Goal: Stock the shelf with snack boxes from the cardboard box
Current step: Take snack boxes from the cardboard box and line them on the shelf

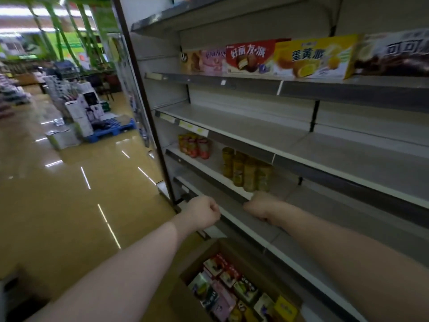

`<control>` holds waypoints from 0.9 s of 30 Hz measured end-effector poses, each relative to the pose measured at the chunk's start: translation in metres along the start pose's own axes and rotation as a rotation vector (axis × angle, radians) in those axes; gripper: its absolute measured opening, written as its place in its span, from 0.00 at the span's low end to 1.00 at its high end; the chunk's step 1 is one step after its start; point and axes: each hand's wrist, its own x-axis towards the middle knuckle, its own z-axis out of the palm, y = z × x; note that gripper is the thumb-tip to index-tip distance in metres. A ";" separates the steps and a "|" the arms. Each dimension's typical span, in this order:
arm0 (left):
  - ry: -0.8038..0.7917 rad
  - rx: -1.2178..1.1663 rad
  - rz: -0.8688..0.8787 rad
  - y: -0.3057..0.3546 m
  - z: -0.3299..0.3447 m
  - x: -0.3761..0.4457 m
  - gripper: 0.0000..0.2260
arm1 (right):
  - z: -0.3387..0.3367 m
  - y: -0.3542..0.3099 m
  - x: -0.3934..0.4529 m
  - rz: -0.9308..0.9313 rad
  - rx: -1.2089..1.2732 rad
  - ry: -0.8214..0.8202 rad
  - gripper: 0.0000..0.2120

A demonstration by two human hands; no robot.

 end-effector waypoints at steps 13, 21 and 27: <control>-0.344 0.073 0.208 -0.105 0.015 0.185 0.09 | 0.103 -0.002 0.146 0.430 0.334 0.083 0.08; -0.545 0.086 0.213 -0.160 0.064 0.258 0.09 | 0.176 0.035 0.170 0.660 0.313 0.152 0.14; -0.620 -0.039 0.132 -0.204 0.154 0.279 0.07 | 0.242 0.114 0.182 0.844 0.351 0.192 0.12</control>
